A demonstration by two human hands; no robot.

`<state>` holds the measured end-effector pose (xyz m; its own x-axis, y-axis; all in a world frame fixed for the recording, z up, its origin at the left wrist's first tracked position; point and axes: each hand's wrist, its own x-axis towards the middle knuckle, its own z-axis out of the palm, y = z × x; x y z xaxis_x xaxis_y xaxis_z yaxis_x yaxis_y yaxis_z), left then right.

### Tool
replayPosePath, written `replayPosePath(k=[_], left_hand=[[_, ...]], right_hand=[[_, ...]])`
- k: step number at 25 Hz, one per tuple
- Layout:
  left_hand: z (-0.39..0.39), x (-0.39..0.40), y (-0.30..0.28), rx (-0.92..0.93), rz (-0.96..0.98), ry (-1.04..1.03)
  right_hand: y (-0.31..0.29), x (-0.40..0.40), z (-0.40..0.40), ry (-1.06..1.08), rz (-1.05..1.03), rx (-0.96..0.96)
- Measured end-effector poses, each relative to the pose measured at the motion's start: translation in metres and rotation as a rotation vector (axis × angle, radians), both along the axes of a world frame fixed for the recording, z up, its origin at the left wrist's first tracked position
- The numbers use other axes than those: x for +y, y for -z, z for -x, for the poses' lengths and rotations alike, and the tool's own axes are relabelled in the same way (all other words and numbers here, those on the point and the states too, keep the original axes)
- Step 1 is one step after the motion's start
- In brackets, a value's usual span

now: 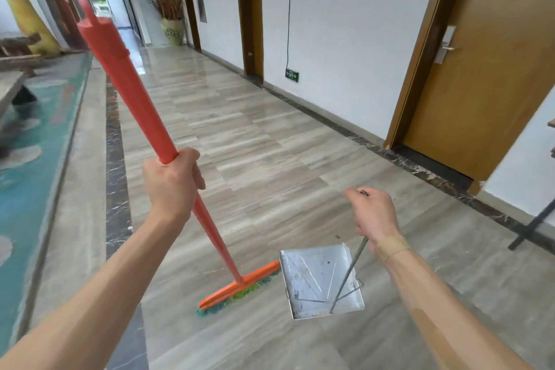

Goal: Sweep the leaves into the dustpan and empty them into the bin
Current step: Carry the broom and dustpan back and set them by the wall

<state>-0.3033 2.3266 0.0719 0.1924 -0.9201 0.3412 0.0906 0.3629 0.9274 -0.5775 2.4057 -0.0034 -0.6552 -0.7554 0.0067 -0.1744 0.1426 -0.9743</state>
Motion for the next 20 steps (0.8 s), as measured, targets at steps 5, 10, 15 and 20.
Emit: replayPosePath(k=[5, 10, 15, 20], left_hand=[[0.030, -0.135, -0.018, 0.009, 0.010, 0.059], [0.070, -0.248, -0.021, -0.008, -0.006, 0.076], [0.120, -0.348, -0.012, 0.024, -0.005, 0.074], [0.194, -0.443, -0.006, 0.016, 0.003, 0.051]], right_hand=[[-0.031, -0.120, 0.035, 0.048, 0.061, -0.018], [-0.046, -0.215, 0.066, 0.074, 0.080, -0.020], [-0.043, -0.310, 0.118, 0.090, 0.083, -0.075], [-0.037, -0.411, 0.196, 0.053, 0.092, -0.125]])
